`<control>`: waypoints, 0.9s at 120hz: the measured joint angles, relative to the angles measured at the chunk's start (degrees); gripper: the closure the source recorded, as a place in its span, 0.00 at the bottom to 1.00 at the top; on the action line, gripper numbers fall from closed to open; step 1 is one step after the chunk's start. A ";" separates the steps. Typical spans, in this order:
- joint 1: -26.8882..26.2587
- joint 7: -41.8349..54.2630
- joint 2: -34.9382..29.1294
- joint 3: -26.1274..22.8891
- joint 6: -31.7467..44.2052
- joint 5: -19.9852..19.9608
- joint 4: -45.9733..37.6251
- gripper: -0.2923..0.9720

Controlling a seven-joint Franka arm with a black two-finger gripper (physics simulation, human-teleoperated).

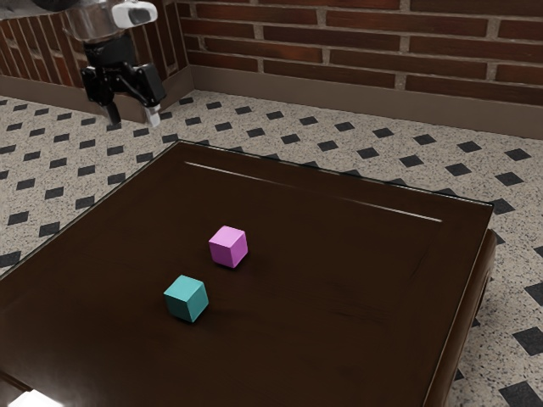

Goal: Pick up the blue block with one arm, and put the blue block on the pink block with one arm

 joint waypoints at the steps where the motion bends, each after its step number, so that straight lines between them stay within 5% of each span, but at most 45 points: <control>1: -0.03 0.00 0.12 0.02 0.26 0.01 -0.03 0.23; 22: 3.14 -0.24 7.70 0.91 5.32 -0.13 -3.38 0.23; 37: 6.50 -0.47 -9.06 -6.05 21.15 2.15 -37.97 0.23; 49: 7.86 -0.59 -11.74 -8.88 34.72 3.19 -50.73 0.23; 73: 7.83 -1.46 -4.63 -11.71 53.63 3.82 -53.51 0.23; 108: 8.36 -4.69 3.03 -14.01 63.44 3.47 -52.65 0.23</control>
